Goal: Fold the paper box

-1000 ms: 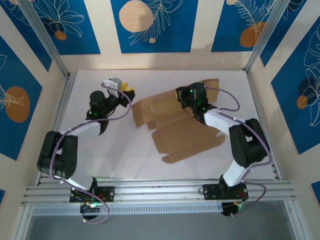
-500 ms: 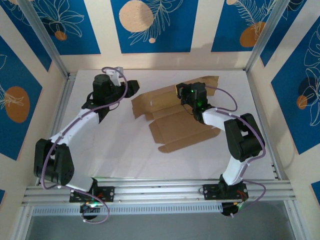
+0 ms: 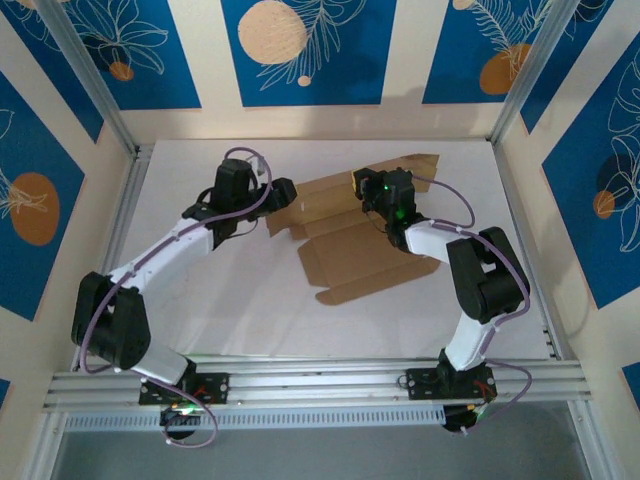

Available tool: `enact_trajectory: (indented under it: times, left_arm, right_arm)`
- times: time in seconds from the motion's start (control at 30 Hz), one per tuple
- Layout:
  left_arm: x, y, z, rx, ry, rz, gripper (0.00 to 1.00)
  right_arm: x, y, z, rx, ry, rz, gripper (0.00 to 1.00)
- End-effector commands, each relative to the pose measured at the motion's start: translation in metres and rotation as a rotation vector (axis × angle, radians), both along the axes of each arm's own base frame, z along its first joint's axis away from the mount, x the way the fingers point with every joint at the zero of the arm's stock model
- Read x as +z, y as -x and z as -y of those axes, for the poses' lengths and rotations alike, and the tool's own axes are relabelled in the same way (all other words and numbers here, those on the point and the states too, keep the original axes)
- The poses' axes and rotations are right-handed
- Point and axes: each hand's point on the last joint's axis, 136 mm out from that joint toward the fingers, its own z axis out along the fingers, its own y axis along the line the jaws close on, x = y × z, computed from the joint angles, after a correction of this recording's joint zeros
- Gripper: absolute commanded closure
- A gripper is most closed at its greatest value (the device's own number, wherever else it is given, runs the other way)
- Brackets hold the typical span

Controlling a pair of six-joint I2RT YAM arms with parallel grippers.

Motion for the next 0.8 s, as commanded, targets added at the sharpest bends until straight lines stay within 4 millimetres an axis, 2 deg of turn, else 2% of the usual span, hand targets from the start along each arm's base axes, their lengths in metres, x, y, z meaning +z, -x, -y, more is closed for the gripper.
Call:
enact_trajectory:
  times: [0.0, 0.07, 0.2, 0.3, 0.43, 0.77]
  left_arm:
    - [0.024, -0.004, -0.043, 0.073, -0.224, 0.123, 0.38]
    - [0.023, -0.001, -0.033, 0.028, -0.120, 0.099, 0.38]
    - [0.024, 0.008, 0.013, -0.077, 0.198, 0.027, 0.36]
    - [0.025, 0.004, 0.035, -0.102, 0.343, 0.013, 0.34]
    - [0.020, -0.007, 0.046, -0.083, 0.430, -0.012, 0.33]
    - [0.001, -0.024, 0.062, -0.042, 0.498, -0.061, 0.34]
  right_arm:
    - [0.005, -0.002, 0.000, -0.004, -0.034, 0.031, 1.00]
    - [0.006, -0.003, -0.001, 0.001, -0.036, 0.035, 1.00]
    - [0.004, -0.004, -0.003, 0.009, -0.045, 0.036, 1.00]
    - [0.004, -0.004, -0.005, 0.017, -0.056, 0.038, 1.00]
    - [0.006, -0.004, -0.006, 0.020, -0.060, 0.041, 1.00]
    - [0.007, -0.004, -0.007, 0.022, -0.069, 0.039, 1.00]
